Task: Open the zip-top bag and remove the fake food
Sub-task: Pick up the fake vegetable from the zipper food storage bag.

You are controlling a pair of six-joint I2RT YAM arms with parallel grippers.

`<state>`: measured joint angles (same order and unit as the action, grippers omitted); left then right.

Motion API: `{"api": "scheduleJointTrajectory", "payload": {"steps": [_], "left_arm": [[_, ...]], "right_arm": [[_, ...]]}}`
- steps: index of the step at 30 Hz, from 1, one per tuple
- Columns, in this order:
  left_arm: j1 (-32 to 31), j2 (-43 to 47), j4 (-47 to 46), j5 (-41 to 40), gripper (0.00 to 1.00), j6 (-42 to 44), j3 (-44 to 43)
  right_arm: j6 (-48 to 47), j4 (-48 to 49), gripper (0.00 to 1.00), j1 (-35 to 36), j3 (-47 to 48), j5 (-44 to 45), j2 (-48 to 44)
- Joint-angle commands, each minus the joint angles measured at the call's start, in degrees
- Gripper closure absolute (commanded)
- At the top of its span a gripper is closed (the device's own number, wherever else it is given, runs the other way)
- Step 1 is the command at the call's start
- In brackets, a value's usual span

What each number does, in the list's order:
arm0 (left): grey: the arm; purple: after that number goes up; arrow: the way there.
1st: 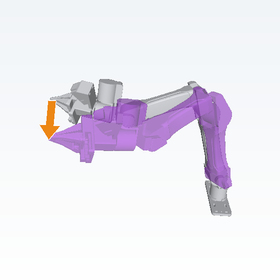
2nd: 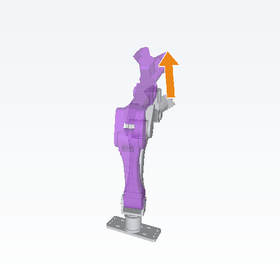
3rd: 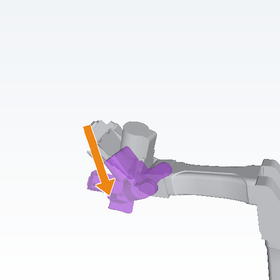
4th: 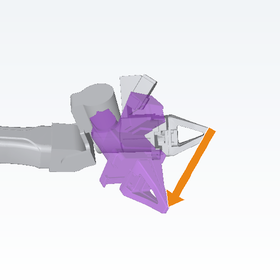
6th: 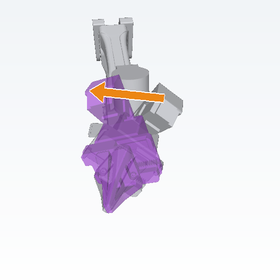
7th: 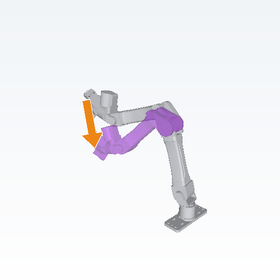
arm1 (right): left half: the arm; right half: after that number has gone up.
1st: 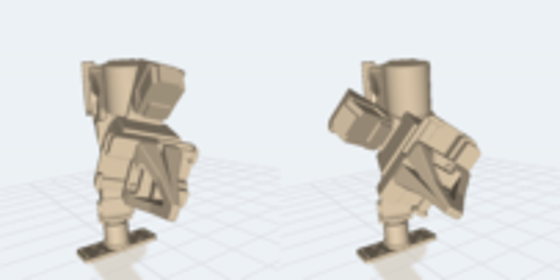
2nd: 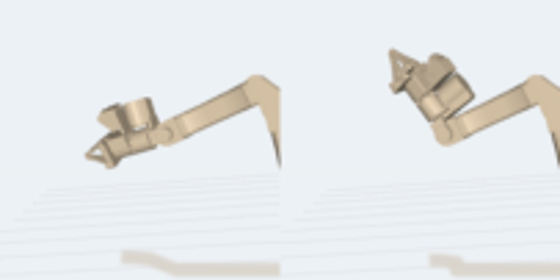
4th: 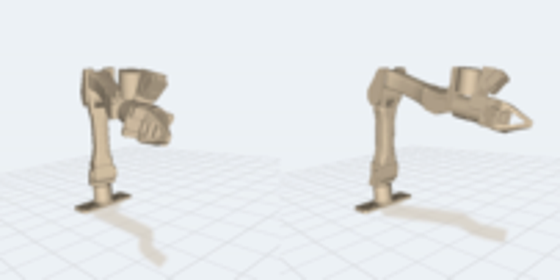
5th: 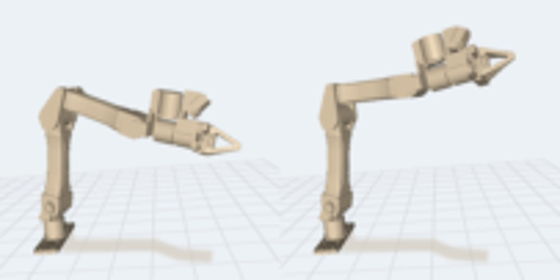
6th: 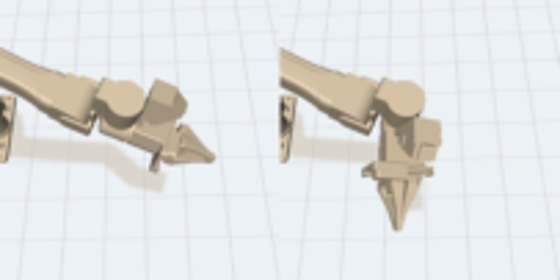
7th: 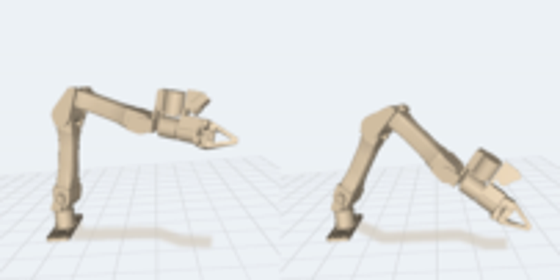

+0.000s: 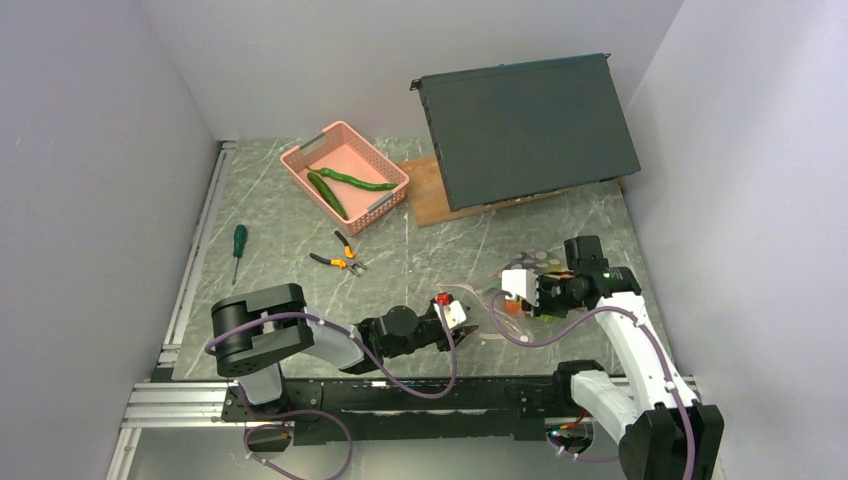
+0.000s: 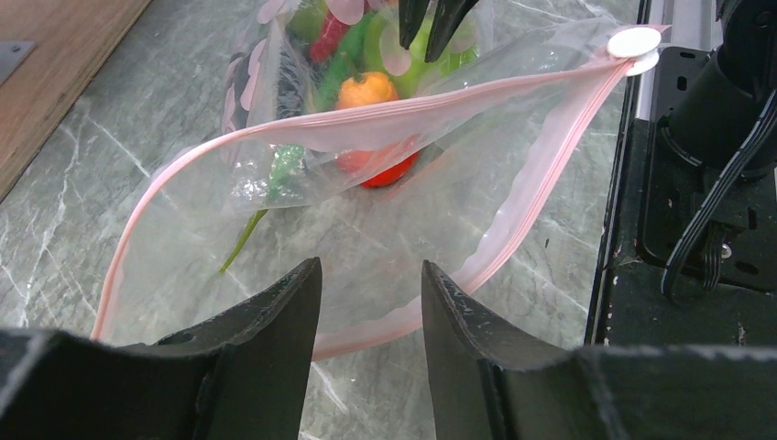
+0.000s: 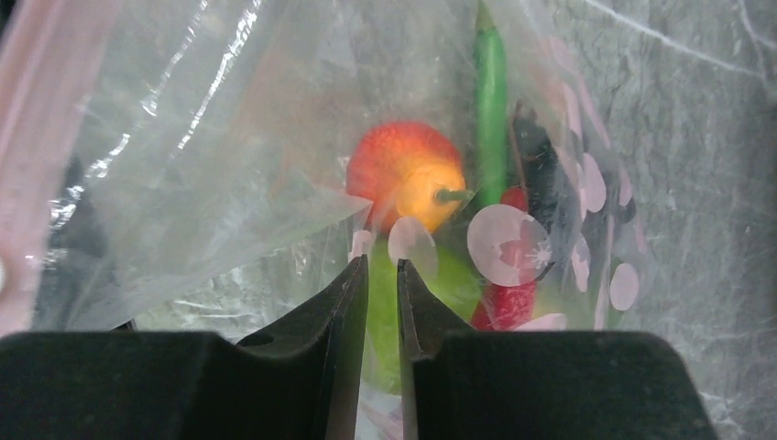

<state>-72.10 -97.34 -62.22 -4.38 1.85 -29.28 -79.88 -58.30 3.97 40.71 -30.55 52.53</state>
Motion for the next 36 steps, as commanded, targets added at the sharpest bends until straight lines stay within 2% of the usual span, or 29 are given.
{"api": "scheduleJointTrajectory", "payload": {"steps": [1,7,15,24,30,36], "left_arm": [[-0.33,0.8,-1.49,-0.02,0.51,-0.75,-0.58],[-0.41,0.22,-0.2,-0.33,0.52,-0.25,-1.15],[-0.41,-1.19,0.59,-0.03,0.51,-0.17,-2.51],[-0.5,-2.72,-0.91,-0.19,0.51,-0.74,-2.27],[-0.5,-1.13,-4.87,-0.97,0.45,-1.43,0.27],[-0.5,0.67,-7.03,-0.96,0.37,-4.31,2.83]], "right_arm": [[-3.1,4.35,0.81,0.24,-1.42,3.71,0.92],[-9.29,6.4,0.8,0.24,-3.28,2.56,2.24],[-11.76,11.47,0.75,1.14,-6.47,0.52,3.17],[-15.12,12.41,0.58,5.19,-10.47,-1.34,4.74],[-13.22,10.83,0.51,11.11,-10.96,-4.93,2.65],[-10.23,5.82,0.5,11.22,-8.19,-9.56,-1.9]]}}
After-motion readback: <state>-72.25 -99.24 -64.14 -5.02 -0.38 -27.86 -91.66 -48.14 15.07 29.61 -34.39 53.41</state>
